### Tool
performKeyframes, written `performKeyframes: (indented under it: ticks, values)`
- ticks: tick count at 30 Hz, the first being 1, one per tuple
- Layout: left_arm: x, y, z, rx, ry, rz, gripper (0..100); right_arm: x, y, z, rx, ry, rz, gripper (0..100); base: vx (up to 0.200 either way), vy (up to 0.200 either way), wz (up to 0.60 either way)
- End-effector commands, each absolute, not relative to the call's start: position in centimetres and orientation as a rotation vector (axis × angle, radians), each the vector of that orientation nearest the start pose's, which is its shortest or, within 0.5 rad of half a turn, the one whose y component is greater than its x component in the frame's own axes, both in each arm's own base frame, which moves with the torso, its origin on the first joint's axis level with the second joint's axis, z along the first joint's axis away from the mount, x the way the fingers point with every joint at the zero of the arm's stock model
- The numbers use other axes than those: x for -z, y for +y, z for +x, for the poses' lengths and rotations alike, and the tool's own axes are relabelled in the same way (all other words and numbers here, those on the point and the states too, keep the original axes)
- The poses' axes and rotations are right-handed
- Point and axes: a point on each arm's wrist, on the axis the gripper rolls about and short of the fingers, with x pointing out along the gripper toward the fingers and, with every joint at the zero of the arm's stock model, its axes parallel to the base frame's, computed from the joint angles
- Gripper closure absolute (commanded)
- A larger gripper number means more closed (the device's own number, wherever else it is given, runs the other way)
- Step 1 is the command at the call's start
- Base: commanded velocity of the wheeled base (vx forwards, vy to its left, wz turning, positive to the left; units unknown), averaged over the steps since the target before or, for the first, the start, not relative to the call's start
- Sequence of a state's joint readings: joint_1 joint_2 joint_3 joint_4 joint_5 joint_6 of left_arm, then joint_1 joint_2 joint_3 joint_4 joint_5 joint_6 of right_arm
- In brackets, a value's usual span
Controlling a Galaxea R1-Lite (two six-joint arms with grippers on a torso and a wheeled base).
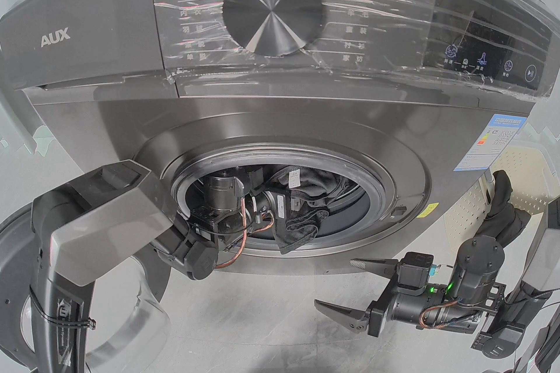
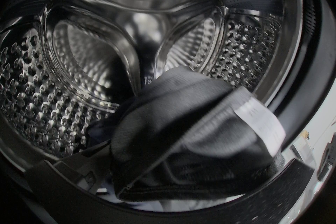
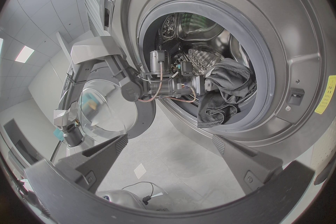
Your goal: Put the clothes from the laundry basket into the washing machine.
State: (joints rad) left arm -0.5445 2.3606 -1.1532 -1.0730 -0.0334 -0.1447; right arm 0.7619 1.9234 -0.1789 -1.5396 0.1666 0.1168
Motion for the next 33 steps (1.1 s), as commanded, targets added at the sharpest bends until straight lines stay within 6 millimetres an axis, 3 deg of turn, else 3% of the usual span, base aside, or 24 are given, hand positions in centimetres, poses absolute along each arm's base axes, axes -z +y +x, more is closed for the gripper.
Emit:
performKeyframes:
  ticks: [1,19,28,33]
  values:
    - [-7.4,-22.8,36.2,0.619,0.21,-0.092,0,-7.6,17.4,17.8,-0.908,0.254,0.047,0,0.0,0.0,0.0]
    - [-5.2,-24.0,31.7,0.797,0.33,-0.021,0,-7.8,17.3,18.1,-0.899,0.241,0.05,0,0.0,0.0,0.0]
    - [-8.0,-25.6,34.4,0.769,0.138,-0.092,0,-7.8,17.3,18.1,-0.899,0.242,0.052,0,0.0,0.0,0.0]
    - [-6.6,-26.5,36.3,0.71,0.095,-0.107,0,-7.8,17.3,18.1,-0.901,0.241,0.05,0,0.0,0.0,0.0]
